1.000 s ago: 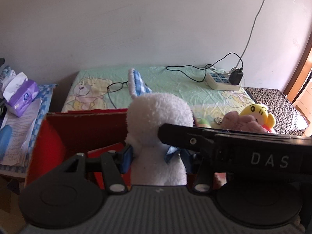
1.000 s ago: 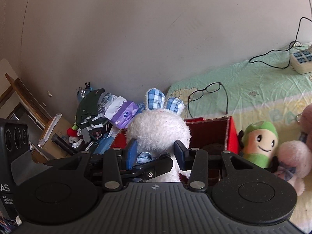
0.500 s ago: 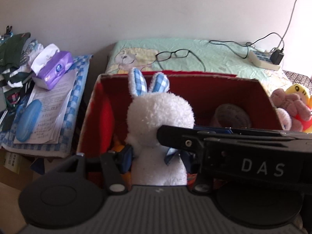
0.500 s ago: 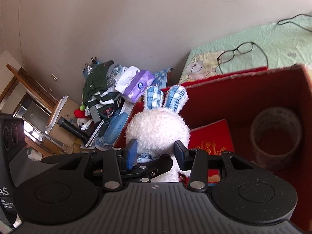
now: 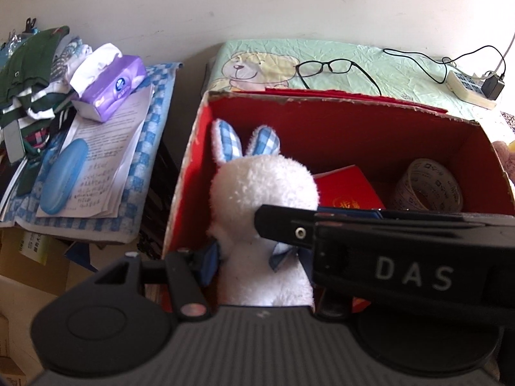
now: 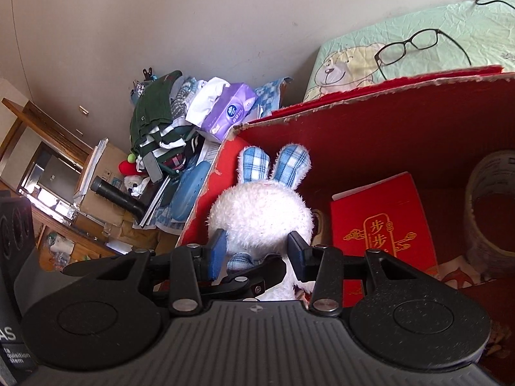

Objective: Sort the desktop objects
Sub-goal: 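Lower the white bunny into the red box and open both tools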

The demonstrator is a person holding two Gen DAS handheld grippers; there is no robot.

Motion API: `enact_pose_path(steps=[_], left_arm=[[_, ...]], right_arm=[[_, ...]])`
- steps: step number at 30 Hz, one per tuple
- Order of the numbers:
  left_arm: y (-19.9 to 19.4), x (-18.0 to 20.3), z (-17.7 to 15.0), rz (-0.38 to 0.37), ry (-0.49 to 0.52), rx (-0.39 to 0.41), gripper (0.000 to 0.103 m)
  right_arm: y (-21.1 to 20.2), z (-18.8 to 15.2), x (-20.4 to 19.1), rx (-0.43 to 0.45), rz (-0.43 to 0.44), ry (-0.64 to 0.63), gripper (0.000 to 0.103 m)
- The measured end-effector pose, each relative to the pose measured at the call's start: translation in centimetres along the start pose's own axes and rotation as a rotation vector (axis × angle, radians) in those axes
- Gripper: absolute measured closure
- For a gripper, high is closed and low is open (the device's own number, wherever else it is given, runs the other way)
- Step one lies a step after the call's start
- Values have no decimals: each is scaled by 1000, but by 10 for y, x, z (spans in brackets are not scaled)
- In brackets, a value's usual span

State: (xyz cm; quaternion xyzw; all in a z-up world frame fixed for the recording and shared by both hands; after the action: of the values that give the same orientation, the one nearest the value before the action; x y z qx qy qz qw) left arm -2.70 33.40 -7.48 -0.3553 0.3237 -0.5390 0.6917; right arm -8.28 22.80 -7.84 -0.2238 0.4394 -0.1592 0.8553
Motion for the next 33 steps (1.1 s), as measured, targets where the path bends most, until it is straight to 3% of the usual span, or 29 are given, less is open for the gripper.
enact_pose_path(steps=[5, 17, 33], left_arm=[[1, -1, 1, 58, 28, 4, 45], [-4, -7, 0, 96, 22, 2, 40], [-27, -12, 2, 90, -34, 48, 39]], right_arm=[[9, -1, 3, -31, -4, 12, 57], [16, -1, 4, -99, 49, 19, 49], [-10, 6, 17, -10, 57, 116, 47]])
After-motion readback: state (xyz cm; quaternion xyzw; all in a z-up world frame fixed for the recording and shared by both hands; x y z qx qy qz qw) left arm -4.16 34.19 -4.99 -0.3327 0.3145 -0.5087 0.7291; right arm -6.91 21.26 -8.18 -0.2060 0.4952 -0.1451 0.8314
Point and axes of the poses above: each gripper's, at about its wrist camera, not at the fingertips, and y roughly the way its jaws point, x to its right, z to its top, the point moved 9 cm from there along y, roughly the way its jaws point, and after that the axes turned 3 degrees about z, right-handed, at the moved point
